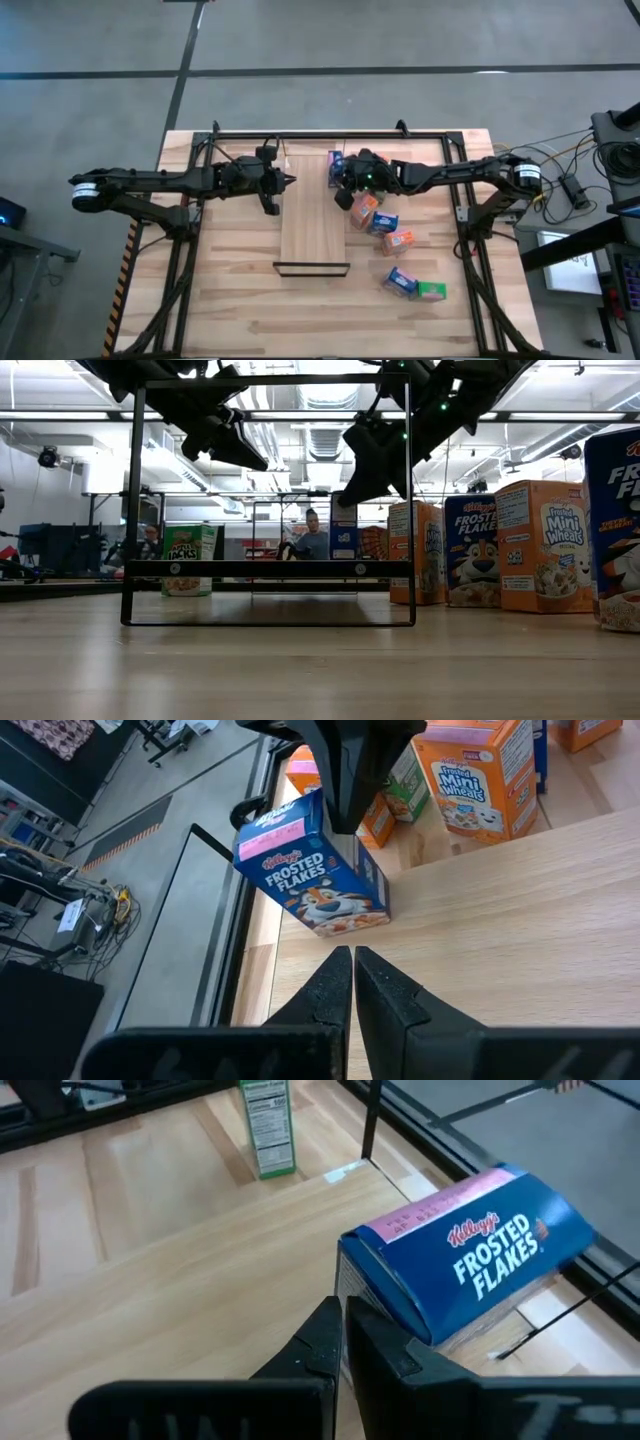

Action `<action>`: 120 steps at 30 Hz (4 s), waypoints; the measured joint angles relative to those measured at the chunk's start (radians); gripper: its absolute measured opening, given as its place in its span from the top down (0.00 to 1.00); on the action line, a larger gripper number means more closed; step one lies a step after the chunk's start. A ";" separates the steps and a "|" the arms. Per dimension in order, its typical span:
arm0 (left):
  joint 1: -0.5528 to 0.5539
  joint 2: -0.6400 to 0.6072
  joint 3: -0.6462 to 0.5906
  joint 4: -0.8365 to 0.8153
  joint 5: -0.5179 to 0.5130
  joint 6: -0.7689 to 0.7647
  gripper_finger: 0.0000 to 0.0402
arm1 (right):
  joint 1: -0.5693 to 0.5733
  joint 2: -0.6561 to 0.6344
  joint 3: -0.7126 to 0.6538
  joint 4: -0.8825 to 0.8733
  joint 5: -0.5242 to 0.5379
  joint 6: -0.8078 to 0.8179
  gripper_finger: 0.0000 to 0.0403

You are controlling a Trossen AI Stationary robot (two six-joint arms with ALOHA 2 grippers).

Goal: Stack cereal on shelf
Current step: Put the bottom left blue cereal box on the shelf, then put the middle orange cereal box on the shelf

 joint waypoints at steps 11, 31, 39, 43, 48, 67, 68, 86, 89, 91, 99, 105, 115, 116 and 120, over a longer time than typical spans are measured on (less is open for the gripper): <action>0.000 0.001 0.000 0.002 0.000 0.000 1.00 | -0.037 0.102 0.019 0.029 0.000 -0.020 0.97; 0.000 0.001 -0.001 0.000 0.000 -0.014 1.00 | -0.036 0.066 0.037 -0.061 -0.001 -0.039 0.97; 0.000 0.001 -0.001 -0.001 0.000 -0.014 1.00 | -0.036 0.065 0.041 -0.076 0.028 -0.050 0.97; 0.000 0.001 -0.001 0.000 0.000 -0.014 1.00 | -0.036 0.065 0.041 -0.082 0.036 -0.051 0.97; 0.000 0.002 -0.001 0.000 0.000 -0.014 1.00 | -0.036 0.065 0.041 -0.103 0.058 -0.050 0.97; 0.000 0.002 -0.001 0.001 0.000 -0.016 1.00 | 0.007 -0.003 0.074 -0.200 -0.066 0.038 0.97; 0.000 0.002 -0.001 0.001 0.000 -0.018 1.00 | 0.013 -0.014 0.083 -0.231 -0.098 0.051 0.97; 0.000 0.002 -0.001 0.000 0.000 -0.026 1.00 | 0.205 -0.044 0.365 -0.828 -0.175 -0.007 0.97; 0.000 0.001 -0.001 0.000 0.000 -0.032 1.00 | 0.205 -0.044 0.392 -0.900 -0.174 -0.018 0.97; 0.000 0.002 -0.001 0.000 0.000 -0.034 1.00 | 0.205 -0.045 0.396 -0.926 -0.173 -0.047 0.97; 0.000 0.001 -0.001 0.000 0.000 -0.041 1.00 | 0.205 -0.035 0.394 -0.932 -0.155 -0.209 0.97; 0.000 0.001 -0.001 -0.001 0.000 -0.043 1.00 | 0.211 -0.012 0.389 -0.935 -0.147 -0.194 0.91; 0.000 0.001 -0.001 0.000 0.000 -0.057 1.00 | 0.221 -0.004 0.388 -0.962 -0.110 -0.266 0.56; 0.000 0.001 -0.001 0.000 0.000 -0.057 1.00 | 0.222 -0.004 0.388 -0.975 -0.098 -0.283 0.52; 0.000 0.001 -0.001 0.000 0.000 -0.057 1.00 | 0.222 -0.005 0.388 -1.013 -0.058 -0.394 0.36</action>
